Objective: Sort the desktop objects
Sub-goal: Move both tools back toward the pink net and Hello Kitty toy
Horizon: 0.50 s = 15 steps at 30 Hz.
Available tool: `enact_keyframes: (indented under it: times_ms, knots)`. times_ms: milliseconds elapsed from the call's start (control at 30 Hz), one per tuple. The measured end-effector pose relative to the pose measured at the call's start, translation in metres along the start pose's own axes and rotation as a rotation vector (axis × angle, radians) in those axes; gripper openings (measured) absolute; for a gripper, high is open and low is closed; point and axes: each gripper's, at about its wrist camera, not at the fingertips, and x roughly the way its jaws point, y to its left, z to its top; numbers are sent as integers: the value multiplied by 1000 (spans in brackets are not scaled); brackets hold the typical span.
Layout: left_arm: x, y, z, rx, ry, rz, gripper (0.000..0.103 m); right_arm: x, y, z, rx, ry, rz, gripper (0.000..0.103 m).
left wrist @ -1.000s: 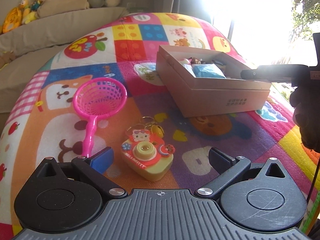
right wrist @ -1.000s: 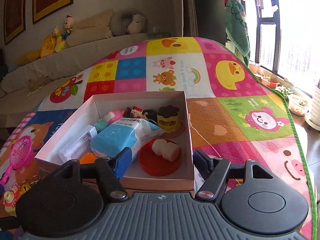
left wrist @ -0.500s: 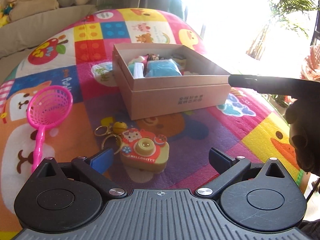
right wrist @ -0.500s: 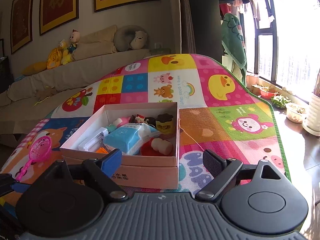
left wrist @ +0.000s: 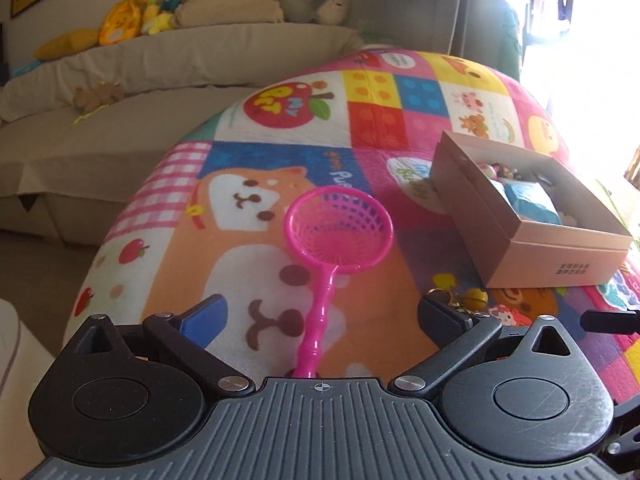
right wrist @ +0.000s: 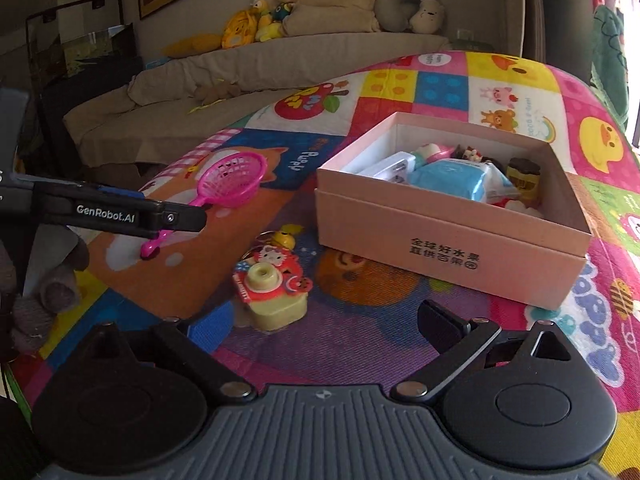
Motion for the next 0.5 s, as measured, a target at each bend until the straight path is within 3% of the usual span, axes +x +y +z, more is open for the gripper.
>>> enact_keyframes:
  times_ms: [100, 333, 400, 500]
  knots:
    - [0, 1, -3, 6, 1, -6, 103, 15, 9, 2, -68, 34, -79, 93]
    - [11, -5, -16, 22, 22, -27, 103, 5, -26, -2, -31, 12, -311, 93]
    - [14, -7, -20, 20, 28, -24, 103, 0, -33, -2, 8, 19, -285, 93]
    - [12, -5, -21, 14, 11, -31, 103, -5, -27, 0, 46, 24, -171, 93]
